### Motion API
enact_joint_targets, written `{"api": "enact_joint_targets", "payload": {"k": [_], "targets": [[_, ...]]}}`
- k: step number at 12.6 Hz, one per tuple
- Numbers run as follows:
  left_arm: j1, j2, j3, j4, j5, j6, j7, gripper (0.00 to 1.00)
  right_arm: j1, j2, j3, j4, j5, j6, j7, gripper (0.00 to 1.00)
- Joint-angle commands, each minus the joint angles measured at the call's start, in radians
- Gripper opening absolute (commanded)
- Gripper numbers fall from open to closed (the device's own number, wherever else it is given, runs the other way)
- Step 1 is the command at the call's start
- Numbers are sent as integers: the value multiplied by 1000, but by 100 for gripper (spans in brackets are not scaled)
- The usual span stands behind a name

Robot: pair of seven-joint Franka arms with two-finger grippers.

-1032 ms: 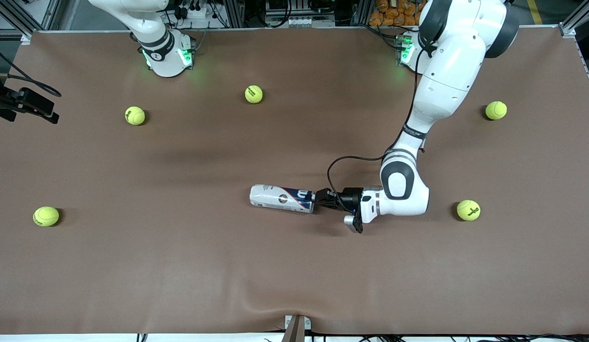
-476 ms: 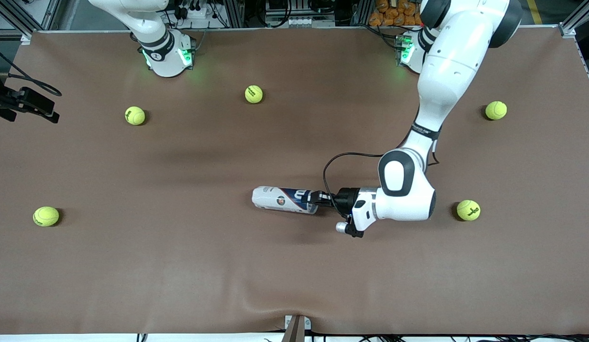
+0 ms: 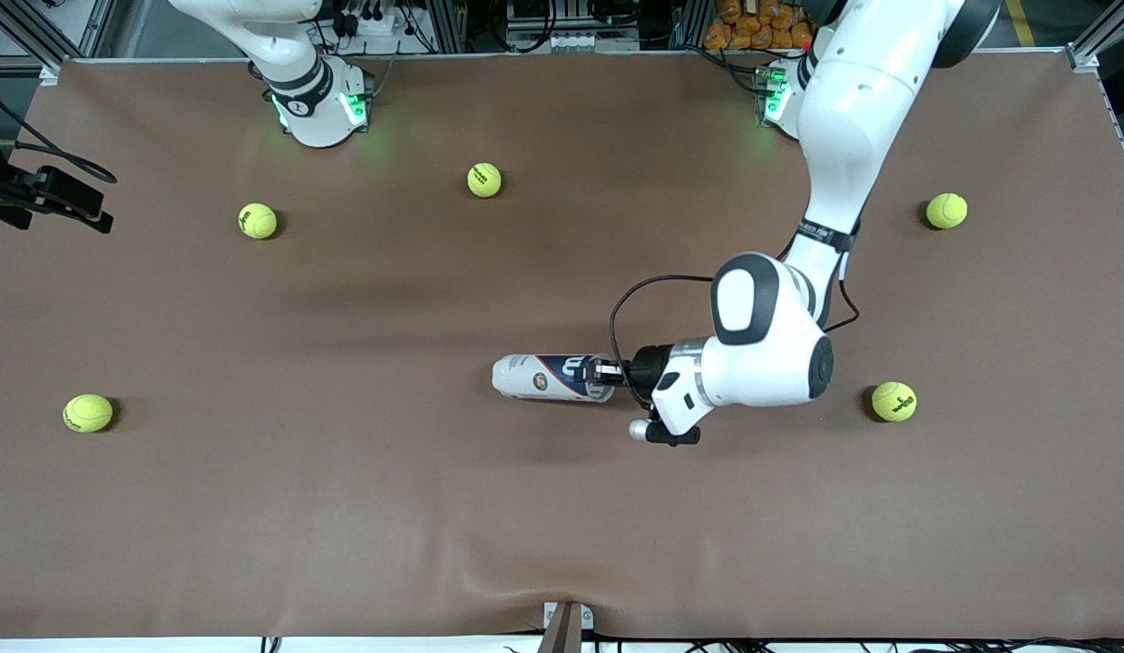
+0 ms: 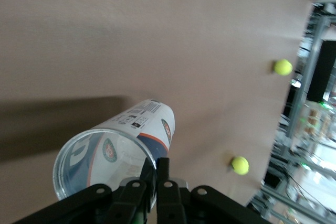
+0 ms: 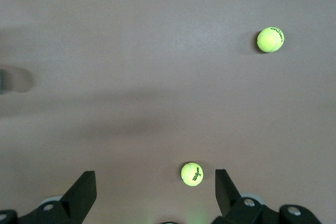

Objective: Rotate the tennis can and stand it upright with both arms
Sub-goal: 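Lift and rotate the can upright with the left gripper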

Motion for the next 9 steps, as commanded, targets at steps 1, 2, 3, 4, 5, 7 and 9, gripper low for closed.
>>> {"api": "enact_joint_targets", "payload": {"k": [1,2,3,4,5,7,9], "targets": [[-40,-40,18,24,158,16,-185,0,-24,-6,14,-5,19,-1,43,100],[-55,-54,17,29,238,17,-278,0,-23,-8,14,-5,19,-1,57,100],[-83,-57,17,44,318,16,-364,0,-24,-6,14,-5,17,1,55,100],[-103,-62,15,53,399,14,-440,0,-23,-6,14,-5,17,4,52,100],[-126,-71,15,54,476,12,-509,0,-23,-5,14,-5,17,5,48,100],[-172,-85,15,54,592,-10,-627,0,-19,-5,14,-5,16,5,42,100],[-210,-99,15,70,727,-107,-738,0,-21,-2,14,-3,14,8,42,100]]}}
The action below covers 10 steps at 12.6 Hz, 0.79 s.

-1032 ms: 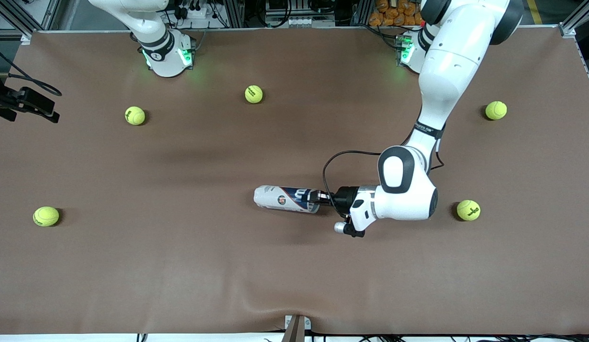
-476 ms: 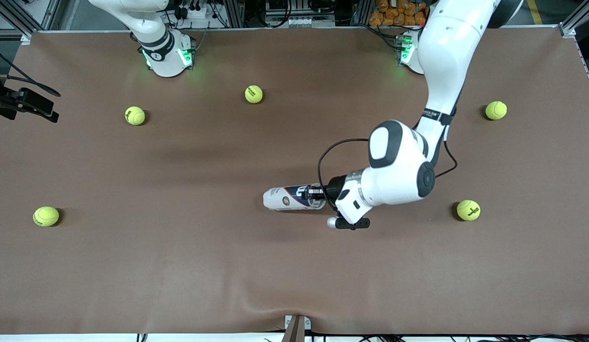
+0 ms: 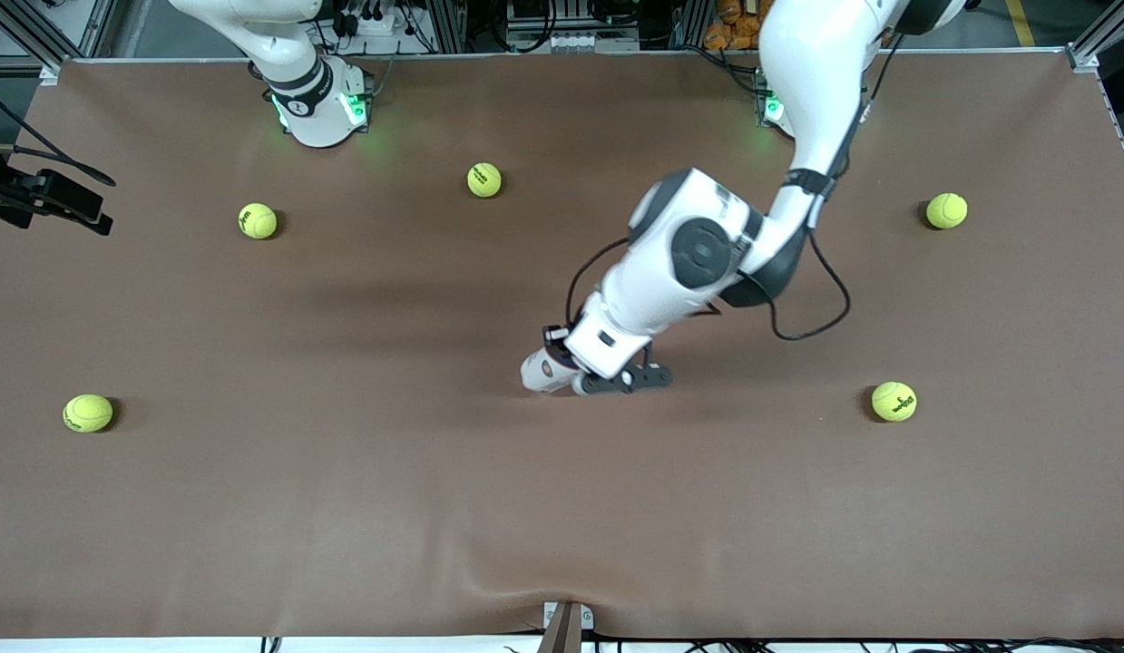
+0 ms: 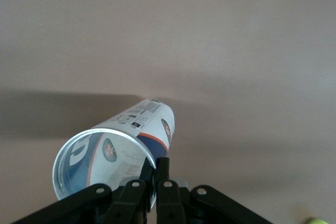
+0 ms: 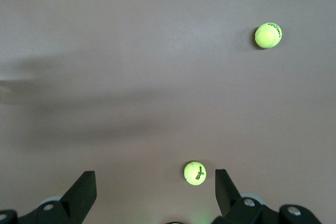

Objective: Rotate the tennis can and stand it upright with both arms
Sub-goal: 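Lift and rotate the can upright with the left gripper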

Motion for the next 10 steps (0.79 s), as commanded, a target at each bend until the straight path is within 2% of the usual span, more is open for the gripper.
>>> {"api": "enact_joint_targets", "payload": {"k": [1,3,6,10], "targets": [[-39,-28,15,51,114,-137,-117,0,-22,-3,13,-1,12,10,3,100],[-49,-32,19,88,153,-257,-139,0,-17,0,13,-1,11,29,3,100],[-123,-22,30,88,243,-280,-232,0,-9,0,18,6,11,41,5,100],[-304,6,200,88,251,-285,-291,0,-6,8,19,10,8,38,5,100]]}}
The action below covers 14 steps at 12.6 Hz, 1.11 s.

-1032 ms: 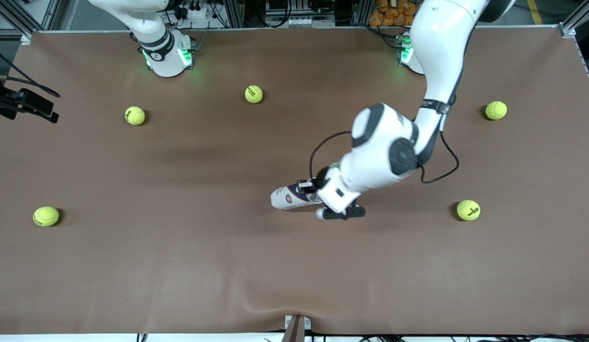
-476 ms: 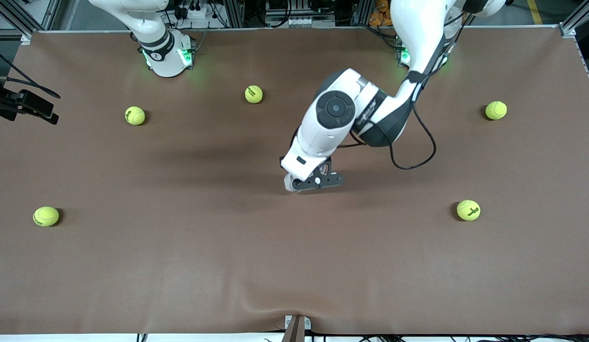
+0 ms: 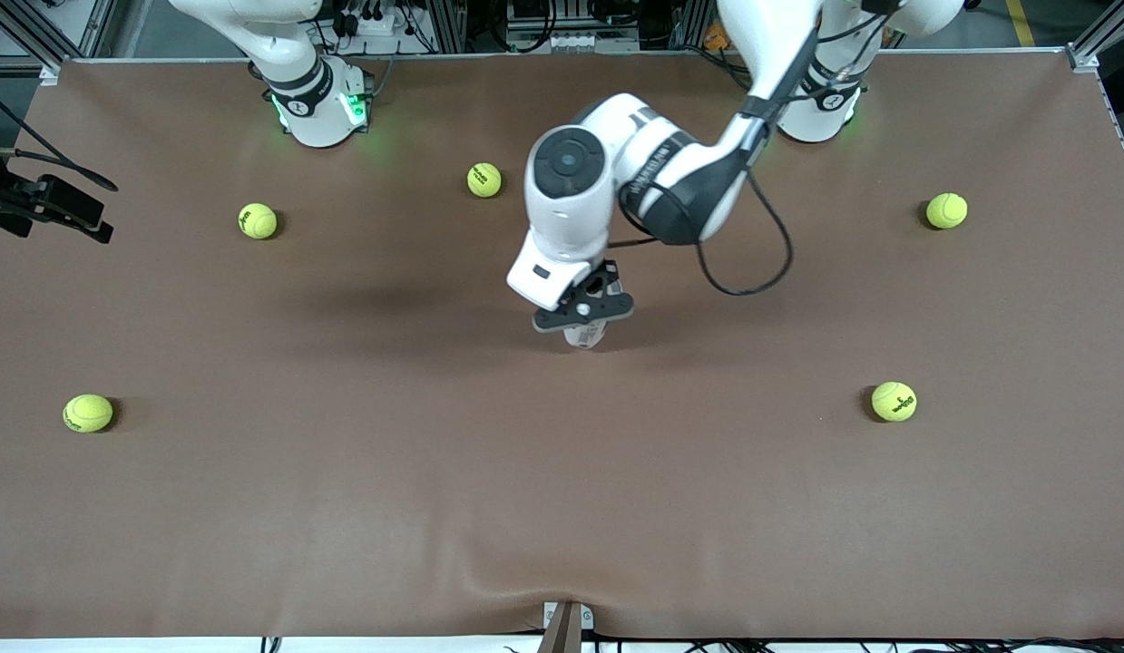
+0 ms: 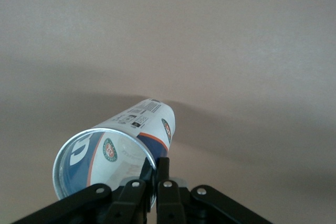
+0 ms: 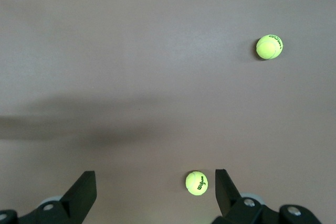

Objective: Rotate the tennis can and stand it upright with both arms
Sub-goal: 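Lift and rotate the can upright with the left gripper, then lower the upright can onto the table with the left gripper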

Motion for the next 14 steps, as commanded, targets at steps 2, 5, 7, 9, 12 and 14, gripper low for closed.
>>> {"api": "enact_joint_targets", "payload": {"k": [2,5,7,9,12,14], "targets": [[-108,13,104,14,22,-19,-56,0,-6,20,10,25,14,0,6,100],[-134,39,103,14,22,-5,-89,0,-6,23,10,30,15,0,8,100],[-136,45,100,14,22,10,-90,0,-6,23,10,30,17,0,8,100],[-136,47,98,10,22,38,-93,0,10,25,10,30,15,-1,8,100],[-136,51,97,8,22,41,-93,0,20,25,10,23,11,-8,5,100],[-136,54,95,7,22,51,-95,8,20,27,8,16,11,5,5,100]]}}
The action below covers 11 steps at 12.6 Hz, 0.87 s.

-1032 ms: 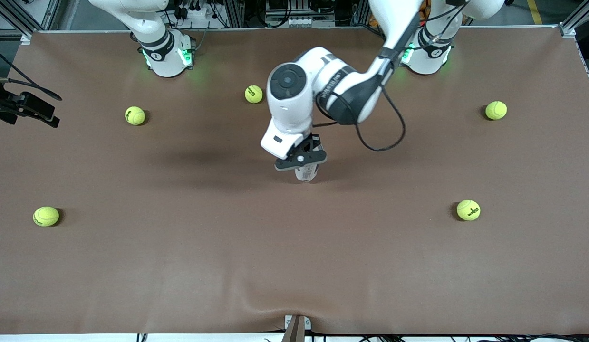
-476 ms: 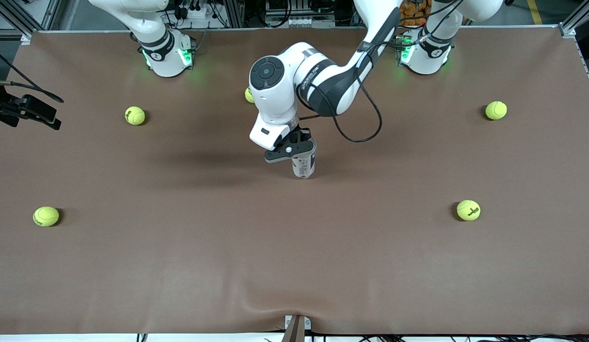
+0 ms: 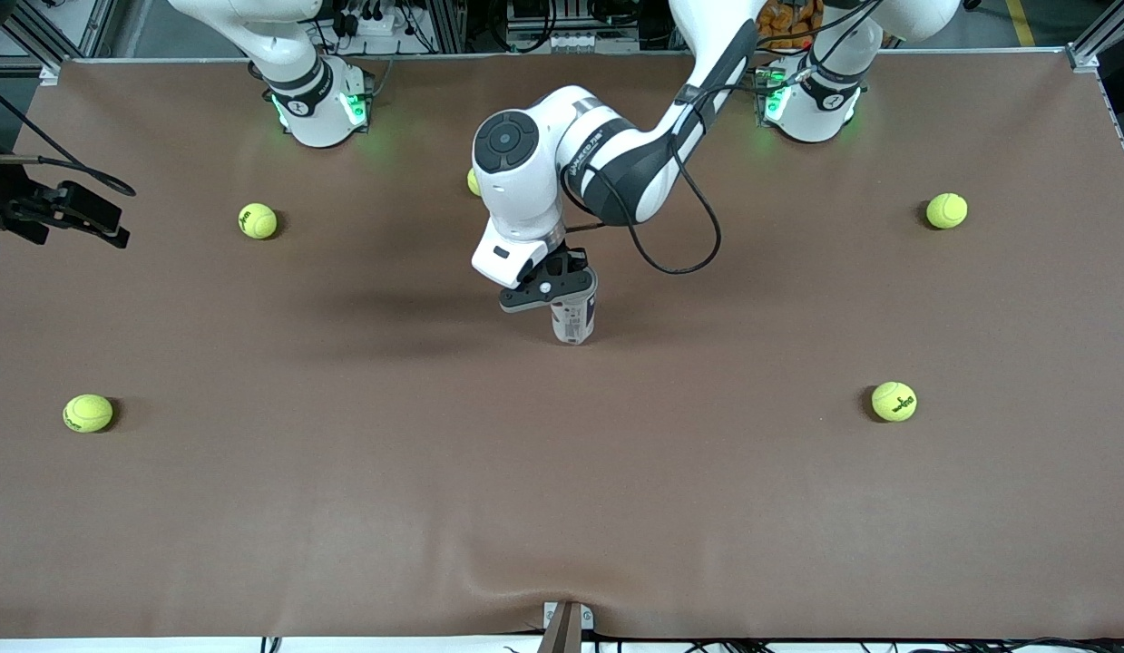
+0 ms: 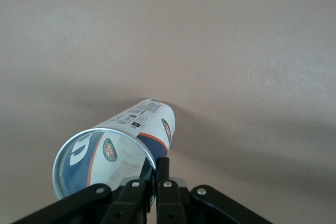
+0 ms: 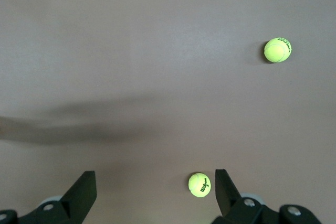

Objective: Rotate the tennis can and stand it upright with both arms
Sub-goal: 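Lower the upright can onto the table with the left gripper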

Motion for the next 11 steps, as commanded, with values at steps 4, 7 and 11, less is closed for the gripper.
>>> {"api": "enact_joint_targets", "payload": {"k": [4,7,11], "targets": [[-10,4,7,5,22,19,-24,25,-2,-2,-3,8,2,-5,14,100],[-8,-7,10,2,22,19,-7,100,-5,-34,-7,8,2,-13,14,100],[1,-44,16,3,22,19,-12,100,12,-51,-26,5,2,-14,14,100]]}}
